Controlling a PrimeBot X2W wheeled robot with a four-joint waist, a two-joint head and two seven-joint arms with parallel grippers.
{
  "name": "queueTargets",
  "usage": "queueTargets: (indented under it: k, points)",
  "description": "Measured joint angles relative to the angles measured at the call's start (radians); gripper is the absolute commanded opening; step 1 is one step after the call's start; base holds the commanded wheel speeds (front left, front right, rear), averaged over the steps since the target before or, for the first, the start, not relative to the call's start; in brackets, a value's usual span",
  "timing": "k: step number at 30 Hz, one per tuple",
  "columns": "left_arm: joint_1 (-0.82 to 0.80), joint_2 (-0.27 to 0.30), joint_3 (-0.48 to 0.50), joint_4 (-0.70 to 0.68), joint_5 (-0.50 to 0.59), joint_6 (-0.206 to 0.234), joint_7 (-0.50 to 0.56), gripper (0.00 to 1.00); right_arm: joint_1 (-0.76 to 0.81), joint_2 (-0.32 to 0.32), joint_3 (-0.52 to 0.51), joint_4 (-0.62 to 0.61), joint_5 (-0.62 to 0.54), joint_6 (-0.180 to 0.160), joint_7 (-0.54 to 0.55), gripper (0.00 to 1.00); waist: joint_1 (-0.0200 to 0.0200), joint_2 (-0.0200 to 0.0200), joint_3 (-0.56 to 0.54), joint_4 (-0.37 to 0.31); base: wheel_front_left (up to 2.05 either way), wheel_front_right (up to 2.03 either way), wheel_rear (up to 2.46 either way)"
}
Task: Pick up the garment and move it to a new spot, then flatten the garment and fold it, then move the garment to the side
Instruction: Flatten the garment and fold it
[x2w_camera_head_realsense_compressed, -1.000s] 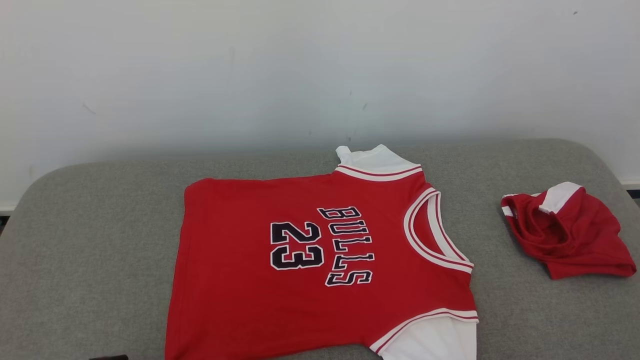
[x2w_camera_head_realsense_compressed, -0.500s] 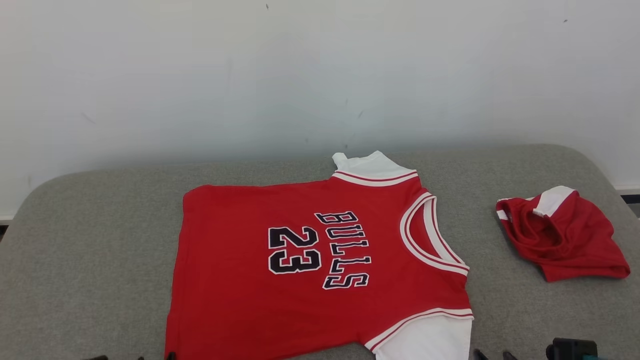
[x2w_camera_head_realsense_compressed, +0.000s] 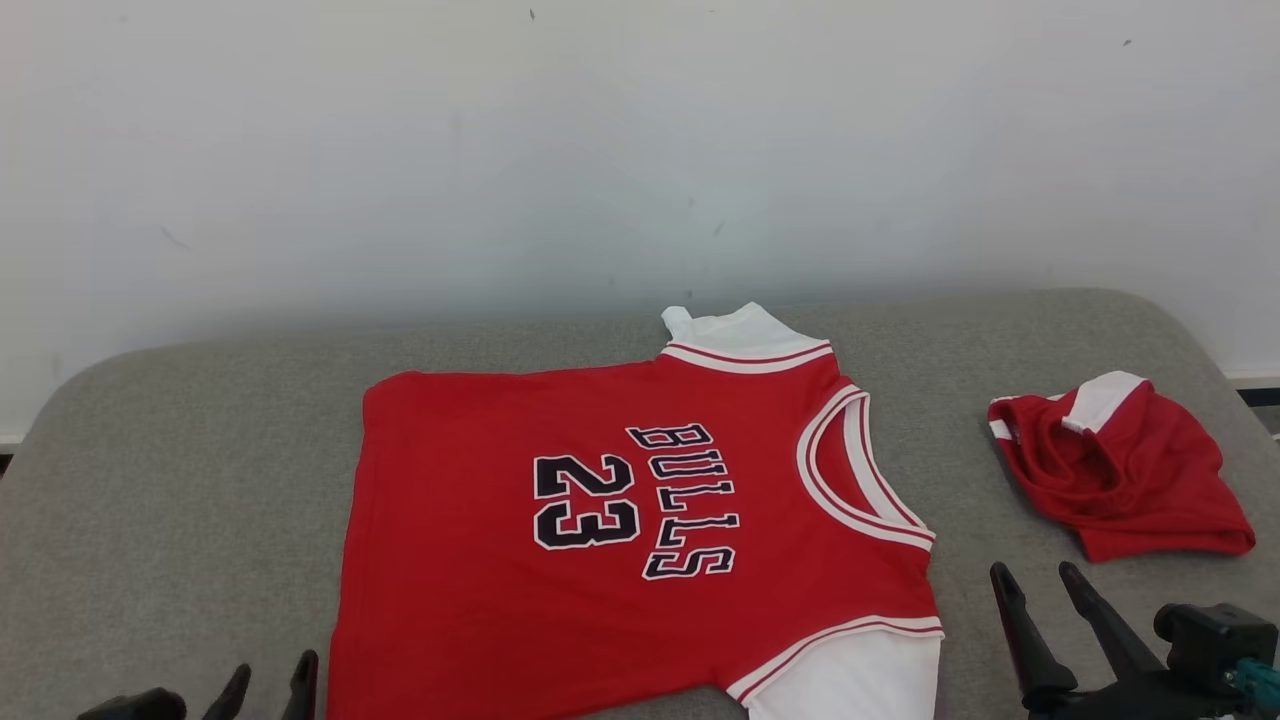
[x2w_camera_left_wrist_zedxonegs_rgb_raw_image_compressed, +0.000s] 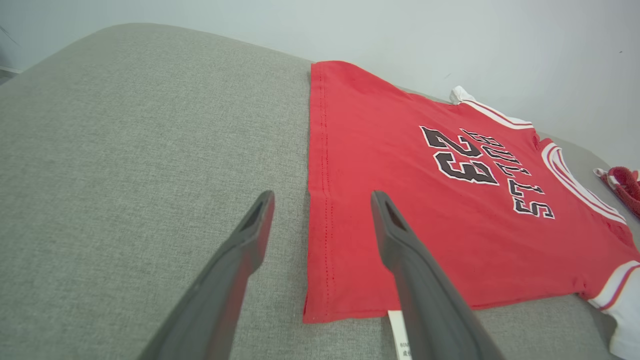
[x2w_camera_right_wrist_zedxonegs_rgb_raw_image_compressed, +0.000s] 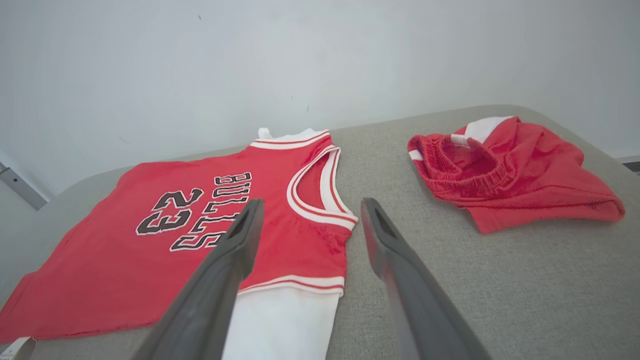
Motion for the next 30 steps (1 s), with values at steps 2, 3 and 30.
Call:
queueTargets:
  k: [2,3,30]
  points:
    - [0.014,0.001,0.03,-0.015,0.025,0.005,0.0,1.0,-0.009,0.009,-0.022,-0.019,0.002,-0.01,-0.036,1.0,0.0001,0.0,-0.003,-0.004,0.0,0.0,0.0]
    - [0.024,0.001,0.059,-0.036,0.043,0.005,0.0,1.0,-0.007,0.005,-0.024,-0.02,-0.018,-0.013,-0.059,1.0,0.0,0.0,-0.006,-0.007,0.0,0.0,0.0]
    - [0.206,-0.132,0.389,-0.191,0.423,0.005,-0.003,1.0,0.019,0.004,-0.045,-0.013,-0.108,-0.039,-0.18,1.0,0.0,0.0001,-0.003,-0.032,0.0,0.0,0.0]
